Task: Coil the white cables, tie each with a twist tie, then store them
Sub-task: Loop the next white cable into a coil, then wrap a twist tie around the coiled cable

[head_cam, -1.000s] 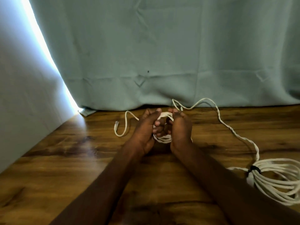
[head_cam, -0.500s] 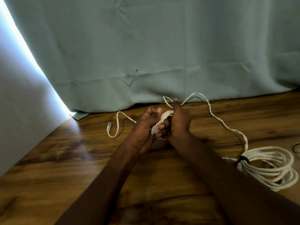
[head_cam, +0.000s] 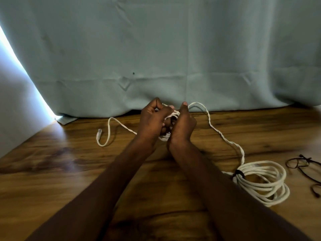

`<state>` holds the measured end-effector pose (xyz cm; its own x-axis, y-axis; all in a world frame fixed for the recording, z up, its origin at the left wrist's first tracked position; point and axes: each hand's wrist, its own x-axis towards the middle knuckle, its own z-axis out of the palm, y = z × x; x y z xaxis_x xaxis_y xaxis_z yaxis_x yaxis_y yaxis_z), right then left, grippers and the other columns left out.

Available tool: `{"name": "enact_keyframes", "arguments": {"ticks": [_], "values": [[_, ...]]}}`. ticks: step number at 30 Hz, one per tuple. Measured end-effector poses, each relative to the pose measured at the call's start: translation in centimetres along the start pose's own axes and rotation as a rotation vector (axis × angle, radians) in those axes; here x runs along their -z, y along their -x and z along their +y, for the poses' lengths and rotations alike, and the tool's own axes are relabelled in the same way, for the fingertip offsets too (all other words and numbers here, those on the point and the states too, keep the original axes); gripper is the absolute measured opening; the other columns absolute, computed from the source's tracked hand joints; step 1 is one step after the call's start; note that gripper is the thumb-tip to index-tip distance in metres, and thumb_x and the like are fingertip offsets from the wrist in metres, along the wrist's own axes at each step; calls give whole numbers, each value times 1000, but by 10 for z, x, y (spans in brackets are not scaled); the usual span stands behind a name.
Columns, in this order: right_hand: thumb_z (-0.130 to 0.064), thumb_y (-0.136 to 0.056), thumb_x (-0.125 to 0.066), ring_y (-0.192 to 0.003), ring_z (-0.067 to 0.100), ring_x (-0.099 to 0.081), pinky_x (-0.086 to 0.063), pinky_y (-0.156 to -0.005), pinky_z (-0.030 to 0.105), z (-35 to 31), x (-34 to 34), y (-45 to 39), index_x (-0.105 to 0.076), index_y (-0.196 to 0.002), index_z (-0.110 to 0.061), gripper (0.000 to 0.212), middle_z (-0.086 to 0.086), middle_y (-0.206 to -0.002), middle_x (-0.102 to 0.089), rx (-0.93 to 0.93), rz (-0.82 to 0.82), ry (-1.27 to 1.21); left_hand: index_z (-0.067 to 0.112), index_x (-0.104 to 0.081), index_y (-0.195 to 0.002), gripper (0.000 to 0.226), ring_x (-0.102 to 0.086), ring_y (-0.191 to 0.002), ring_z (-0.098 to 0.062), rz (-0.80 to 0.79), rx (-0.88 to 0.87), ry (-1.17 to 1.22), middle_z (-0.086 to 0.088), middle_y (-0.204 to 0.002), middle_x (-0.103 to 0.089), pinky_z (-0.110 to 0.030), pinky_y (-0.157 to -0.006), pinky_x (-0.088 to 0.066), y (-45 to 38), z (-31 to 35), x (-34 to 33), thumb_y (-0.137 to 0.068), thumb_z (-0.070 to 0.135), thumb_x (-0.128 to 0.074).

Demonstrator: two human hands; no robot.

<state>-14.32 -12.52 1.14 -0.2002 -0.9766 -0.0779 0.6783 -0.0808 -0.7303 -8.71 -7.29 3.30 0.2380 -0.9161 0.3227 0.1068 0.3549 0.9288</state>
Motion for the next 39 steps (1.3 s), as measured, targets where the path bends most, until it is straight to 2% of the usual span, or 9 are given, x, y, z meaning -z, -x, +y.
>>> {"name": "enact_keyframes", "arguments": {"ticks": [3,6,10,15,21,25,30,35,39], "values": [[-34,-106,-54,-60,29,-60,-50,-56,37,-2,4,-7,-57,-66,-12,46,14,-66,-61,77,42,22,20,-36,-71,40,-34,-37,-6,11,-1,23,1,-48,-42,-17,-38,-24,-8,-8,-10,-97,6,-64],[-32,-107,-50,-69,29,-68,-59,-73,50,-5,3,-2,-62,-66,-16,46,7,-68,-69,216,68,143,22,-34,-72,41,-32,-36,-6,8,4,122,2,-48,-43,-19,-39,-17,-9,-11,-4,-98,6,-62],[-36,-108,-46,-80,20,-65,-51,-76,39,-7,-5,19,-67,-89,-14,36,-1,-81,-69,512,-4,488,24,-32,-71,42,-23,-37,-8,5,29,221,2,-49,-32,-20,-39,-14,-5,-13,15,-100,9,-58],[-20,-102,-53,-90,15,-63,-52,-80,49,-16,4,38,-64,-99,-14,13,-4,-93,-66,940,-99,659,25,-35,-68,42,-22,-38,-9,36,57,311,1,-51,-29,-18,-40,-20,1,-13,23,-98,14,-61],[-10,-98,-60,-86,15,-67,-55,-78,38,-80,43,72,-69,-98,-9,9,-2,-91,-70,1124,-218,726,24,-37,-74,38,-27,-42,-7,-105,-7,325,-3,-60,-33,-18,-39,-20,29,-3,-16,-99,10,-61],[-16,-95,-64,-82,5,-68,-53,-78,23,-146,105,68,-75,-94,-15,11,-8,-87,-74,1061,-48,908,24,-34,-73,43,-23,-42,-5,-184,65,335,4,-56,-32,-20,-43,-9,45,-7,-44,-98,5,-64],[-17,-90,-64,-100,15,-67,-37,-77,22,-211,200,38,-76,-99,-25,18,-9,-100,-73,674,190,1566,25,-32,-73,45,-22,-42,-4,-212,89,373,9,-53,-37,-18,-43,-9,58,-4,-57,-98,4,-63],[-9,-90,-63,-107,24,-63,-45,-80,28,-225,253,13,-78,-106,-26,28,1,-115,-67,539,30,1918,24,-35,-70,44,-23,-41,-4,-252,89,363,8,-56,-38,-13,-41,-17,64,-7,-63,-97,4,-63],[-21,-88,-71,-121,31,-50,-50,-93,40,-229,247,5,-74,-119,-31,34,2,-121,-57,530,-190,2174,25,-40,-66,44,-24,-41,-4,-263,78,311,8,-54,-38,-13,-41,-21,67,-10,-62,-97,3,-63]]}}
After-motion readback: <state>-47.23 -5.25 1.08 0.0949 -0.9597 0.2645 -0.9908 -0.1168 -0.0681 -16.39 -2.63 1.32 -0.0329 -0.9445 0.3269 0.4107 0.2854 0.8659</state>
